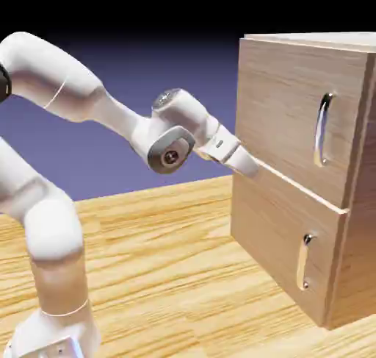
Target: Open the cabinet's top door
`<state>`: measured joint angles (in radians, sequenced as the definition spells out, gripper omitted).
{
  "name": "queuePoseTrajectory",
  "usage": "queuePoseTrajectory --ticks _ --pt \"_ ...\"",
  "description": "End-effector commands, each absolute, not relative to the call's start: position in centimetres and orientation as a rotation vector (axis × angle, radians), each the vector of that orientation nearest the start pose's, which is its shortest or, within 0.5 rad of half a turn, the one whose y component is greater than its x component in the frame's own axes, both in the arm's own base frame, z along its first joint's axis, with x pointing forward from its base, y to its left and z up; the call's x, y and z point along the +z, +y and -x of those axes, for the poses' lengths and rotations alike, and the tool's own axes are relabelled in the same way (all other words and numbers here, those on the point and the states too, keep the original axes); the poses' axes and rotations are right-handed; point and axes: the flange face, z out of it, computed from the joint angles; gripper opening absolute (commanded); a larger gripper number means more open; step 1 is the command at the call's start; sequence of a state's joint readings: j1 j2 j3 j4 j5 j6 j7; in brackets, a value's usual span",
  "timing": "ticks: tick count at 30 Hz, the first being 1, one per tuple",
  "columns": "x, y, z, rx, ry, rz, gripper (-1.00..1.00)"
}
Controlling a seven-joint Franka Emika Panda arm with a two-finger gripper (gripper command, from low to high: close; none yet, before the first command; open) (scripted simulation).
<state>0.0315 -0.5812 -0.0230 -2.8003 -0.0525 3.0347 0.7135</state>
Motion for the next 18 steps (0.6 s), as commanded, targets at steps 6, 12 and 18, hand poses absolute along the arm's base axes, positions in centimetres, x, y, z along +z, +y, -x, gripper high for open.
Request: queuePoseTrajectory --ticks 6,12,18 --pt "50.8 1.6 -38.7 -1.288 0.408 2.654 0.00" --pt "54.3 1.8 -38.0 -1.493 -0.047 2.729 0.00" --pt "57.1 1.3 -37.1 -1.691 -0.502 2.753 0.00"
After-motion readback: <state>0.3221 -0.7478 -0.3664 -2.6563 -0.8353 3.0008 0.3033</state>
